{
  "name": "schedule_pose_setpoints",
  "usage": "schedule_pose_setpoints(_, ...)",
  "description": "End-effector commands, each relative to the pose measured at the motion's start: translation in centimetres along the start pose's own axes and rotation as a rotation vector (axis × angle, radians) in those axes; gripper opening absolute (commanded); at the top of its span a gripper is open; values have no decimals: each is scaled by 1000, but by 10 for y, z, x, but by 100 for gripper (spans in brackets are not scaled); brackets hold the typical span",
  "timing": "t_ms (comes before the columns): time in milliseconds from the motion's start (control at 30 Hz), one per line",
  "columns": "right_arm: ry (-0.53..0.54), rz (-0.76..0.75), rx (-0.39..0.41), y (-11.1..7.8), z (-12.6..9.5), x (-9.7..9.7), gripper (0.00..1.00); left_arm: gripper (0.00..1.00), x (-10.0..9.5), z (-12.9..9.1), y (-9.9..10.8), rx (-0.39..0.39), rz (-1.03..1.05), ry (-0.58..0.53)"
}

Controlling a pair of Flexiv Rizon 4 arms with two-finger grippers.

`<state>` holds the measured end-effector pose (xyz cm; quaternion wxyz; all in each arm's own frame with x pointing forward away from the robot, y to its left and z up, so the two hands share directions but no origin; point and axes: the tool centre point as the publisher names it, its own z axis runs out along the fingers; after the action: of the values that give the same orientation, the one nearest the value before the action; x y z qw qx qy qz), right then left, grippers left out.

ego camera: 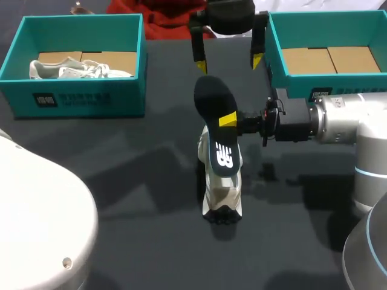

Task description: Take the shoe out of the shoebox, open the shoe tongue, remove and reinsert the insole, then place the shoe into the shoebox

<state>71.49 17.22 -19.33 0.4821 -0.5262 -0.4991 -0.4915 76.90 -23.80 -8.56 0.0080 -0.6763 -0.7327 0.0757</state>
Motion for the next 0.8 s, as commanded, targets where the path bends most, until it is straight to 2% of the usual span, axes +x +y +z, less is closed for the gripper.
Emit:
schedule_pose_setpoints(33, -3, 0, -1, -1, 1, 0, 0, 100, 30, 4, -9, -26, -4, -338)
schedule_pose_setpoints(300, -3, 0, -1, -1, 1, 0, 0, 100, 50, 9, -6, 11, -46, -562)
schedule_pose_setpoints(500, -3, 0, -1, -1, 1, 0, 0, 100, 59, 15, -6, 10, -67, -706)
schedule_pose_setpoints(667, -3, 0, -1, -1, 1, 0, 0, 100, 64, 26, -6, 45, -123, -775)
schedule_pose_setpoints(800, -3, 0, -1, -1, 1, 0, 0, 100, 66, 28, -6, 36, -121, -791)
